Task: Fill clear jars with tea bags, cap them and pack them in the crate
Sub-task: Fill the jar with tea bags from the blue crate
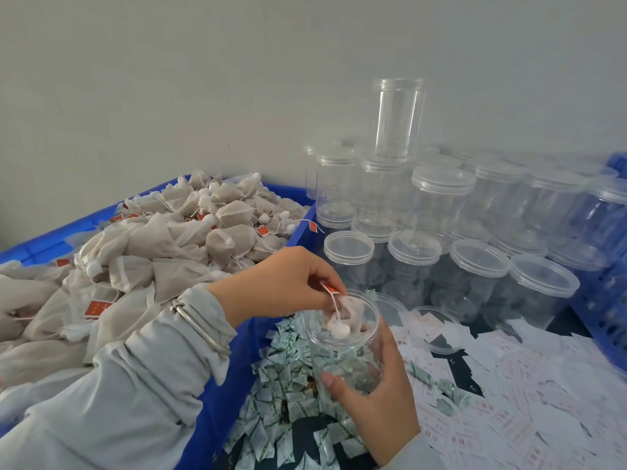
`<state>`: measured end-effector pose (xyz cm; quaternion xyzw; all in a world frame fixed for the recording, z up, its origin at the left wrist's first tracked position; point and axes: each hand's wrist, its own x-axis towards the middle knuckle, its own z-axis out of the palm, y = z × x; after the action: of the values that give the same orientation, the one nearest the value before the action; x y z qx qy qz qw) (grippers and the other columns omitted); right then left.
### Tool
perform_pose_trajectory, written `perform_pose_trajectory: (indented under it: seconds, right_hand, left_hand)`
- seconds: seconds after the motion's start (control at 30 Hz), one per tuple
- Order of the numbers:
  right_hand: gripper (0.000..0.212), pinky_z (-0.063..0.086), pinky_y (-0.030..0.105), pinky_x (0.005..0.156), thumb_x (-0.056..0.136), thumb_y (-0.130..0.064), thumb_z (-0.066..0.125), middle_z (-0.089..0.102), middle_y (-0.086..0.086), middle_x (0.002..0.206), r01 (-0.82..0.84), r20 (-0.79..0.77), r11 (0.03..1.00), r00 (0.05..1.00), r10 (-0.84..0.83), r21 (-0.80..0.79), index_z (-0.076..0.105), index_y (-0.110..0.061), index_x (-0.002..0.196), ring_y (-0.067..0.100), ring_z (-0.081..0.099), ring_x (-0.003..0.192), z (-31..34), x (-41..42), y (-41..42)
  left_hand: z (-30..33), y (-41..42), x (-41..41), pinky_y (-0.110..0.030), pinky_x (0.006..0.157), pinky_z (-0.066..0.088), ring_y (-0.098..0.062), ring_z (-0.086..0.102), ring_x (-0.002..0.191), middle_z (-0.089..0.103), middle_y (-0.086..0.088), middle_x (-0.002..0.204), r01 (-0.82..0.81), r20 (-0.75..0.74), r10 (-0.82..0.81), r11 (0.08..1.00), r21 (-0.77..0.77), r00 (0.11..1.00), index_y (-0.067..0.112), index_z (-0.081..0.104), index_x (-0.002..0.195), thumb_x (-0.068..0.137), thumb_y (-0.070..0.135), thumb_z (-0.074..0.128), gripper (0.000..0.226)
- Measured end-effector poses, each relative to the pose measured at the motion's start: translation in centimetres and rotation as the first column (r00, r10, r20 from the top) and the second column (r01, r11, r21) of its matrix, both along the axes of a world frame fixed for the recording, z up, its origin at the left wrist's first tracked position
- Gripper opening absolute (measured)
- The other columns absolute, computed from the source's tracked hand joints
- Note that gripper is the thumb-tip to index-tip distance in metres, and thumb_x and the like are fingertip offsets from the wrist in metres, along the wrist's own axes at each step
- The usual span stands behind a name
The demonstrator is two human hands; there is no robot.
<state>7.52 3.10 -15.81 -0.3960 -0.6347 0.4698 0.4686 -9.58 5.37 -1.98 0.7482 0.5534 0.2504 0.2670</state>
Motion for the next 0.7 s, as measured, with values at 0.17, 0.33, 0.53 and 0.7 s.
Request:
perform_pose_trajectory:
  seconds: [0.17, 0.33, 0.53, 0.7]
  right_hand:
    - [0.1, 0.047, 0.019, 0.094, 0.057, -0.017, 0.089, 0.04, -0.024, 0.135, -0.012, -0.023, 1.0, 1.0, 0.012, -0.003, 0.029, -0.054, 0.129, -0.014, 0.044, 0.119, 0.1, -0.1, -0.2]
    - [0.094, 0.046, 0.006, 0.083, 0.064, -0.006, 0.085, 0.041, -0.018, 0.138, -0.002, -0.037, 1.0, 0.999, 0.001, -0.011, 0.033, -0.052, 0.128, -0.01, 0.041, 0.123, -0.3, 0.0, 0.0]
    - [0.097, 0.043, 0.008, 0.088, 0.064, -0.015, 0.086, 0.041, -0.018, 0.14, -0.002, -0.022, 1.0, 1.0, 0.002, -0.016, 0.03, -0.054, 0.132, -0.005, 0.037, 0.129, -0.3, 0.0, 0.0]
    - [0.096, 0.045, 0.021, 0.098, 0.063, -0.017, 0.087, 0.04, -0.019, 0.141, -0.011, -0.013, 1.0, 1.0, 0.011, -0.014, 0.029, -0.059, 0.127, -0.002, 0.038, 0.13, -0.3, 0.0, -0.3]
  left_hand:
    - [-0.2, 0.1, -0.1, -0.005, 0.069, 0.045, 0.009, 0.059, 0.07, 0.066, 0.025, 0.076, 0.028, -0.064, -0.029, 0.999, -0.017, 0.998, 0.044, 0.066, 0.089, 0.085, 0.015, 0.068, 0.029]
    - [-0.2, 1.0, -1.6, -0.01, 0.075, 0.048, 0.005, 0.062, 0.08, 0.068, 0.02, 0.086, -0.117, -0.096, 0.125, 0.99, 0.084, 0.988, 0.049, 0.06, 0.081, 0.087, 0.009, 0.062, 0.04]
    - [-0.6, 2.6, -6.7, -0.021, 0.08, 0.041, -0.019, 0.054, 0.103, 0.058, 0.0, 0.121, -0.544, -0.179, 0.654, 0.726, 0.421, 0.735, 0.019, 0.064, 0.117, 0.086, 0.0, 0.048, 0.04]
    - [-2.3, 2.9, -10.1, -0.041, 0.089, 0.042, -0.037, 0.051, 0.112, 0.053, -0.018, 0.123, -0.669, -0.364, 0.73, 0.68, 0.301, 0.578, 0.008, 0.049, 0.129, 0.088, 0.006, 0.049, 0.041]
